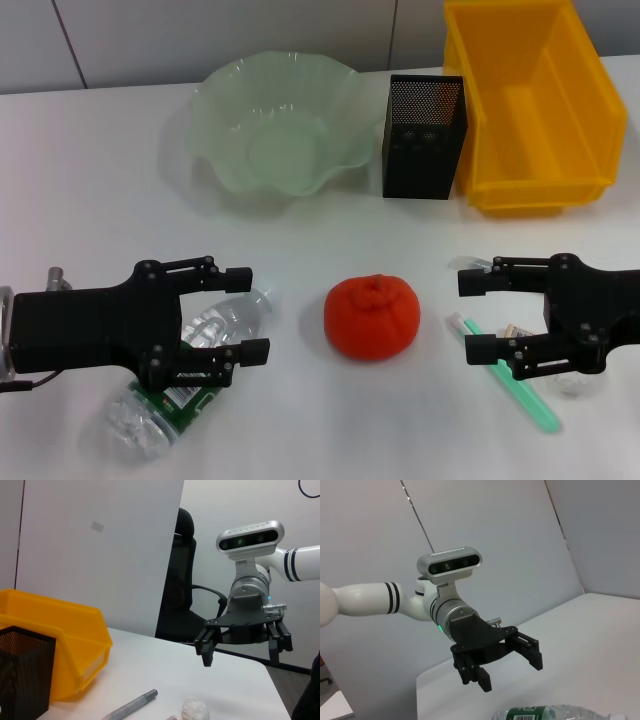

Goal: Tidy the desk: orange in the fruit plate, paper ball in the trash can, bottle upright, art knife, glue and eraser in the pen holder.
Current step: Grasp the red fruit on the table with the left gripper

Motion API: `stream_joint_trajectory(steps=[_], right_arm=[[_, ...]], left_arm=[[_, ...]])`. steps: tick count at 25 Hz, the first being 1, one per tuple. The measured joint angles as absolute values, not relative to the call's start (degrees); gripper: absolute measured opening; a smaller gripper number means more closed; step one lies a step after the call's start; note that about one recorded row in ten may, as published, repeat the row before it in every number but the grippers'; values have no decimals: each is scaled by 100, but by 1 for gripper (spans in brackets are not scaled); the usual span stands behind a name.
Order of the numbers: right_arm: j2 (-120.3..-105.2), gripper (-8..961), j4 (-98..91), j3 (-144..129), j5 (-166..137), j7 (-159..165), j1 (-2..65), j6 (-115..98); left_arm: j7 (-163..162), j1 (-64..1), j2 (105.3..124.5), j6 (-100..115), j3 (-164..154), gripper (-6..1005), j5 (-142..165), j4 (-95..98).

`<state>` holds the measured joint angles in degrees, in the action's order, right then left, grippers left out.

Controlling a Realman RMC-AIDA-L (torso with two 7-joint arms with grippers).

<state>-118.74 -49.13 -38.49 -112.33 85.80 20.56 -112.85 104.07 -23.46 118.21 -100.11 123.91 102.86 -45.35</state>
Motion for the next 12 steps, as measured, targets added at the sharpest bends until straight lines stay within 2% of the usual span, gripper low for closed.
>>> stream_joint_trajectory(steps=[12], right_arm=[[-11874, 826, -4913, -3855, -11233, 8569, 2057, -11285]], left_arm=[[10412, -2346, 11821, -10009, 12393, 784, 10268, -4536]])
